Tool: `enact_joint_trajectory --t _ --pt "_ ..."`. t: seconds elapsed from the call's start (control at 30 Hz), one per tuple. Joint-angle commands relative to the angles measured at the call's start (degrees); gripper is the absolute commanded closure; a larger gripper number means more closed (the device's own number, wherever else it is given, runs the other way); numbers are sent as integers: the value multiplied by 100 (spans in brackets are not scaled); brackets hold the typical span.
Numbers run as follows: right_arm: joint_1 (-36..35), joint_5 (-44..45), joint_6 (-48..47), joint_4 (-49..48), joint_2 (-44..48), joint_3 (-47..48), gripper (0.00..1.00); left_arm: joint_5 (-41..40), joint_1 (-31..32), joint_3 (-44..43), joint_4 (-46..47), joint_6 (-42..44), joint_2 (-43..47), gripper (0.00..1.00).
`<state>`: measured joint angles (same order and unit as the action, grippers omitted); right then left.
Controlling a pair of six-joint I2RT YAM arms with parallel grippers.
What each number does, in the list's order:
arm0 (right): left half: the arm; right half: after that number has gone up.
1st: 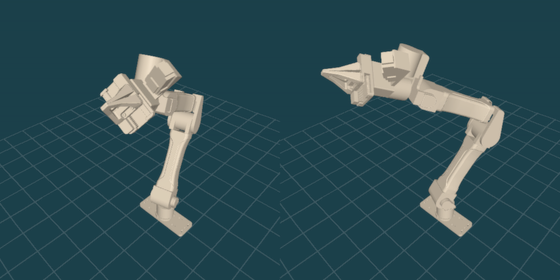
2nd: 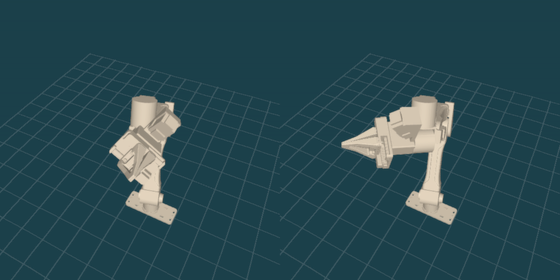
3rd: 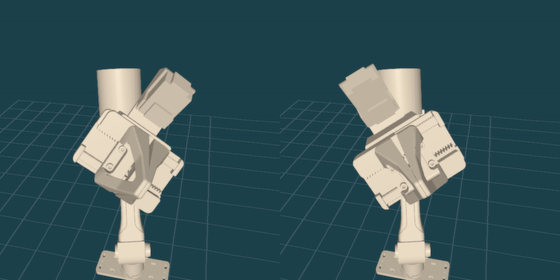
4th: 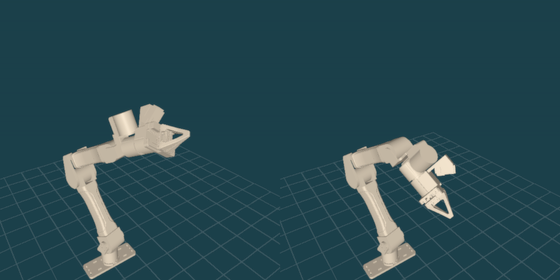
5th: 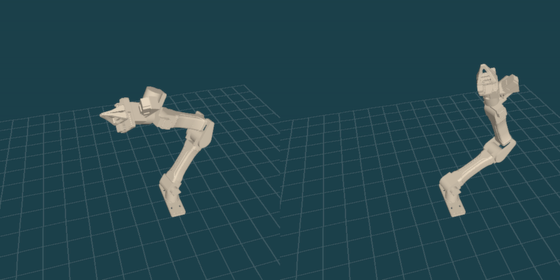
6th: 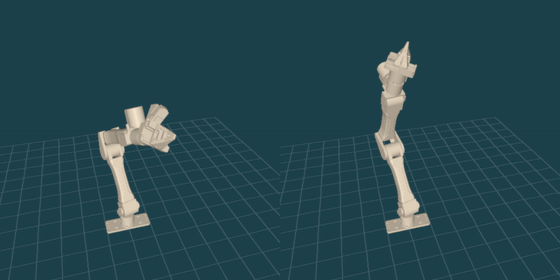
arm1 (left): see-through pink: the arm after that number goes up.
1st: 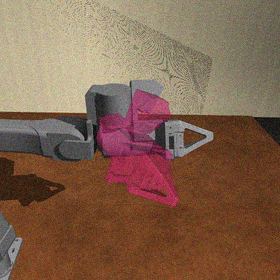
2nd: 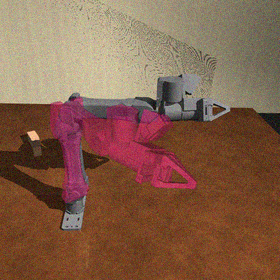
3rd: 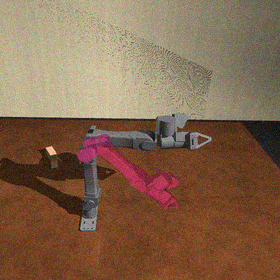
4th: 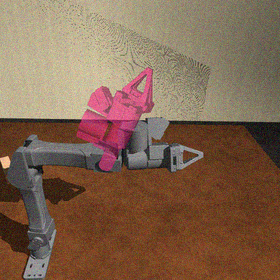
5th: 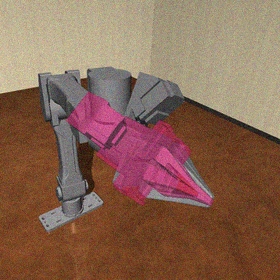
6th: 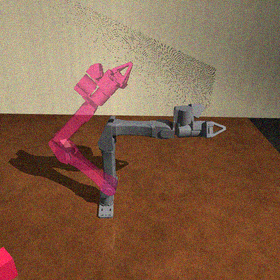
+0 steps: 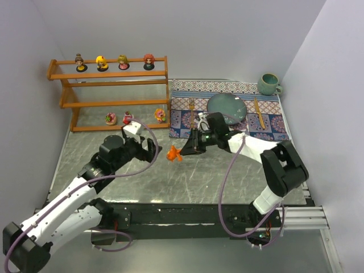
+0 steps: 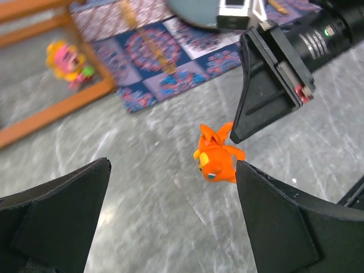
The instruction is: Place and organize the plastic toys onto the shelf
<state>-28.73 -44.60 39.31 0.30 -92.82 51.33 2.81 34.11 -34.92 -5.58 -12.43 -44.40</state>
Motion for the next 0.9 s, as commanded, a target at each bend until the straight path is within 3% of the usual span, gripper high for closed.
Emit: enact_joint_trajectory --t 0.0,0.1,0.27,0.67,0.87 --pt "481 -690 190 709 676 36 100 378 307 -6 979 723 -182 3" --pt "719 -831 428 656 1019 -123 100 650 456 -129 1138 881 -358 3" --pt "1246 -1006 1340 -353 1704 -650 100 940 790 -217 1700 1172 -806 3" --pt "1686 -1587 2465 -1733 2162 -1415 100 1529 1203 -621 2817 2208 -1966 3" --pt "1862 -1797 2792 -2296 2206 -1723 100 2056 1239 -788 3169 2306 -2327 3"
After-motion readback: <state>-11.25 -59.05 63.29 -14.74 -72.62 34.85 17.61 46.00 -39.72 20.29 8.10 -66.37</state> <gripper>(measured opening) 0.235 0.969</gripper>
